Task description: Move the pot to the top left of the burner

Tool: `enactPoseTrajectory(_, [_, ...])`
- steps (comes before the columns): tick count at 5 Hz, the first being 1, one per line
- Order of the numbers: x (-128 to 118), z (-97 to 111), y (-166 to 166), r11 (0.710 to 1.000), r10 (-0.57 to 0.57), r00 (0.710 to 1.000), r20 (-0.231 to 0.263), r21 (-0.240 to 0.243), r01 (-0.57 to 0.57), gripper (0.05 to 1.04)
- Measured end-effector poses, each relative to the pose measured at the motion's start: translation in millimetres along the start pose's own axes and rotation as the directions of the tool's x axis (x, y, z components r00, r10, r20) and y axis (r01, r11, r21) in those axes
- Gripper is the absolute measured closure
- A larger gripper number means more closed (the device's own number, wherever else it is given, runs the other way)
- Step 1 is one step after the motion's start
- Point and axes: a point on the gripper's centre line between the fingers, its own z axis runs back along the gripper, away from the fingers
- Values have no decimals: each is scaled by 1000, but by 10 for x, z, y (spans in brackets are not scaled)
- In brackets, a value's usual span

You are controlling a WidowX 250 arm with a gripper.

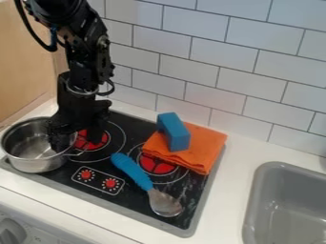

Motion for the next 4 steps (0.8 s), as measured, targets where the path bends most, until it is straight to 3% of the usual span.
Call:
enactPoseTrajectory(2, [-16, -6, 0, 1000, -24, 1000, -16, -4, 24, 716])
enactPoseTrajectory(3, [35, 0, 24, 1000, -26, 1000, 0, 0, 26, 904])
enactPoseTrajectory(4, [48, 46, 48, 1000, -27, 1000, 11, 0, 27, 999])
